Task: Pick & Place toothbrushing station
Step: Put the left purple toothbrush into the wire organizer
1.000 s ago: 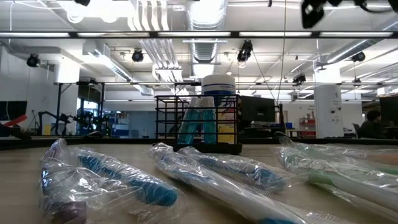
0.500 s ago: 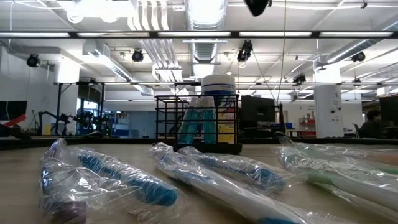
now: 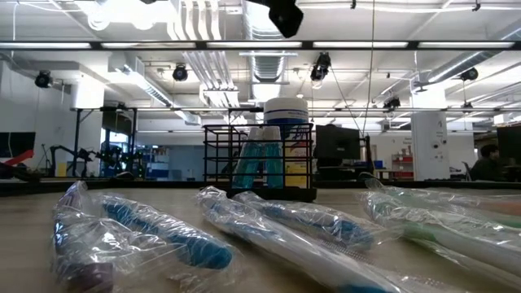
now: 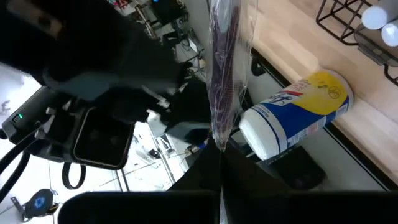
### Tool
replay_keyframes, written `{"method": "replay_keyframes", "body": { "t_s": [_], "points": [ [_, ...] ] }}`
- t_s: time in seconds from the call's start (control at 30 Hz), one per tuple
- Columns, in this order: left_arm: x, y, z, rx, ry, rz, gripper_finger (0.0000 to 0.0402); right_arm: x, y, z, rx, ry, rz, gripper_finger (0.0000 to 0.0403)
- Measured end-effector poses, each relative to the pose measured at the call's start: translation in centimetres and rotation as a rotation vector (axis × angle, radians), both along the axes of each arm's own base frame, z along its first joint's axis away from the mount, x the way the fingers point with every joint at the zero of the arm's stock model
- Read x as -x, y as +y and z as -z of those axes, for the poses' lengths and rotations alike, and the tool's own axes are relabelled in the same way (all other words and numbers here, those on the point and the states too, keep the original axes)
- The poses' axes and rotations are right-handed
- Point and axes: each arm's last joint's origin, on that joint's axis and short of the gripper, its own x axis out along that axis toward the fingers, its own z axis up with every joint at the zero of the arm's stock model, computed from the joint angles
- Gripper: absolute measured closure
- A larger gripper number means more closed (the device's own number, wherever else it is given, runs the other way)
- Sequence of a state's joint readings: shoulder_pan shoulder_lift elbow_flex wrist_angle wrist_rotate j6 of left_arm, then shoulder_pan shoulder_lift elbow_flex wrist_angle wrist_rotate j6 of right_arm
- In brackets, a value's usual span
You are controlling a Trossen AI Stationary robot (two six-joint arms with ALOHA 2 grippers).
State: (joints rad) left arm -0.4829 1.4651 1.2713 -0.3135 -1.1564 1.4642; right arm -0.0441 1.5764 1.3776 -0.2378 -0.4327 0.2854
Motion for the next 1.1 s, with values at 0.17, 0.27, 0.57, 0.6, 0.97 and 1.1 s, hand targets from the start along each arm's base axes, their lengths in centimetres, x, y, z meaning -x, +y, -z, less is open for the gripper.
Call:
{"method": "replay_keyframes", "body": {
  "t_s": [0.17, 0.27, 0.57, 0.6, 0.97, 1.1],
  "points": [
    [-0.10, 0.24, 0.00, 0.000, 0.000, -0.008, 0.0401, -0.78, 0.10, 0.35, -0.017, 0.005, -0.056, 0.0165],
    [-0.13, 0.27, 0.01, 0.003, 0.002, -0.003, 0.0401, -0.53, -0.04, 0.18, -0.010, -0.004, -0.060, 0.0178],
    [-0.32, 0.50, -0.02, 0.000, 0.011, 0.007, 0.0401, -0.21, -0.06, 0.07, 0.007, -0.015, -0.065, 0.0257],
    [-0.36, 0.52, -0.03, 0.004, 0.009, 0.010, 0.0401, -0.20, -0.06, 0.14, 0.008, -0.014, -0.065, 0.0266],
    [-0.71, 0.80, -0.34, 0.002, -0.009, 0.014, 0.0401, -0.19, -0.19, 0.33, 0.037, -0.023, -0.076, 0.0288],
    [-0.74, 0.84, -0.32, 0.005, -0.010, 0.016, 0.0401, -0.19, -0.22, 0.37, 0.053, -0.029, -0.083, 0.0311]
  ]
}}
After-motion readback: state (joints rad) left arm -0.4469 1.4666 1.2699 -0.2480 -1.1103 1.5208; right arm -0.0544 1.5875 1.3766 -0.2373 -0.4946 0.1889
